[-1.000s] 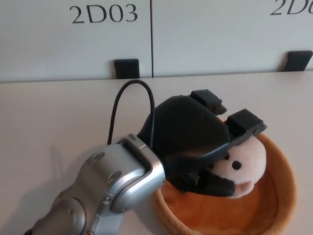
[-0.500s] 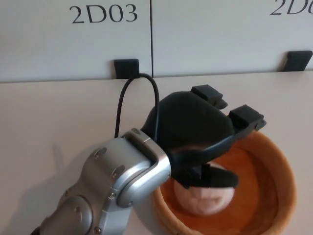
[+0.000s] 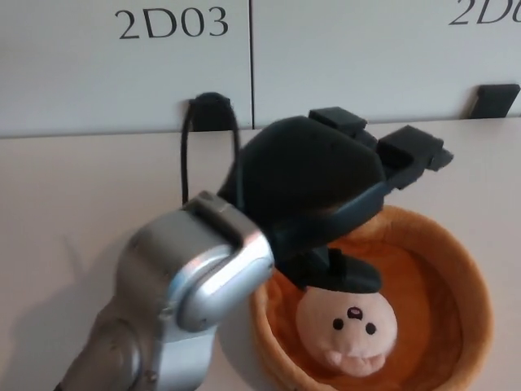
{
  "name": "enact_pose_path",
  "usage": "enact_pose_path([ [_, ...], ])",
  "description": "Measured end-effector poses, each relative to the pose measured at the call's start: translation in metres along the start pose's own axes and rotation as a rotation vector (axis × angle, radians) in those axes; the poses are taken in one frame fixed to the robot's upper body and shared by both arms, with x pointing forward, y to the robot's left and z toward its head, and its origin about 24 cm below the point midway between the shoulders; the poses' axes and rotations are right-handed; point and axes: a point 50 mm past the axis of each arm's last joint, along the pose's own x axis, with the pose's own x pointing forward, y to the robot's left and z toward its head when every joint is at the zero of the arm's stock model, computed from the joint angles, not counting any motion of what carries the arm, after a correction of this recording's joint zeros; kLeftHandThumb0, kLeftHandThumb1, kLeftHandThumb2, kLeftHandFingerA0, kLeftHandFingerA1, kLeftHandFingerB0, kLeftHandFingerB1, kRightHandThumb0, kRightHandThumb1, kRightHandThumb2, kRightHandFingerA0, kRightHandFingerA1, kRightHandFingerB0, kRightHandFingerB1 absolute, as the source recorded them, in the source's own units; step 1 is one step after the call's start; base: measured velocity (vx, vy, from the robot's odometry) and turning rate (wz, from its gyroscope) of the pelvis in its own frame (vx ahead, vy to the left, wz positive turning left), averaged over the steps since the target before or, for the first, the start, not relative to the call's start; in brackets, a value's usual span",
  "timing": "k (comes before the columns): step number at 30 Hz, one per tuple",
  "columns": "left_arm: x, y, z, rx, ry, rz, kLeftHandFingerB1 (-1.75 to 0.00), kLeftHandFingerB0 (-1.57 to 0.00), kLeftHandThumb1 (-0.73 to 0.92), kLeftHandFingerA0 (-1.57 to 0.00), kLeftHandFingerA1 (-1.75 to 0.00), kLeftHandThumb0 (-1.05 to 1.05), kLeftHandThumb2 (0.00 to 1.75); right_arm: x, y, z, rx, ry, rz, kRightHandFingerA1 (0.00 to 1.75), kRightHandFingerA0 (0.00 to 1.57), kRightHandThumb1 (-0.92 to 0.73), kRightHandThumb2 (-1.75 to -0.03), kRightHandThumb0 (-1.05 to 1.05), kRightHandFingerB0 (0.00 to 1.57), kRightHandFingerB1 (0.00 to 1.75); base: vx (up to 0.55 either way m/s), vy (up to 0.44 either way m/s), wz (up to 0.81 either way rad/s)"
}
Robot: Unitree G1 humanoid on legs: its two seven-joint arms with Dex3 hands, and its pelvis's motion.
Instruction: The robot walks towards a table in front, picks a dumpling toy with left hand and puts it in an orange round plate
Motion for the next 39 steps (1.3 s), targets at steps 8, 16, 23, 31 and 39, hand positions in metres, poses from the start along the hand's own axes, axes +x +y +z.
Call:
enact_pose_path([
  [8,-0.034,0.029,-0.008,-0.062,-0.005,0.160,-0.44,-0.78,0.64,-0.68,-0.41,-0.21,0.59,-0.001,0.001,0.000,0.001,-0.006,0.002,0.48,0.68,-0.63,-0.58,-0.20,0.24,0.37,0.00,0.000,0.00],
  [16,-0.062,0.014,-0.037,-0.182,0.123,0.122,-0.42,-0.80,0.66,-0.75,-0.43,-0.21,0.60,-0.003,0.005,-0.002,0.000,0.003,0.015,0.54,0.67,-0.62,-0.58,-0.20,0.27,0.36,0.00,0.000,0.00],
  [23,-0.104,-0.016,-0.063,-0.355,0.310,0.043,-0.62,-0.75,0.53,-0.71,-0.62,-0.37,0.85,-0.006,0.010,-0.007,0.003,0.023,0.032,0.69,0.57,-0.44,-0.92,-0.17,0.17,0.51,0.00,0.000,0.00],
  [31,-0.176,-0.055,-0.081,-0.576,0.610,-0.094,-0.62,-0.77,0.50,-0.78,-0.64,-0.42,0.84,-0.012,0.017,-0.019,0.011,0.071,0.055,0.46,0.59,-0.62,-0.58,-0.23,0.28,0.35,0.00,0.000,0.00],
  [39,-0.246,-0.073,-0.083,-0.744,0.864,-0.213,-0.45,-0.81,0.57,-0.87,-0.46,-0.44,0.59,-0.016,0.024,-0.034,0.019,0.134,0.079,0.47,0.59,-0.62,-0.58,-0.20,0.27,0.35,0.00,0.000,0.00],
])
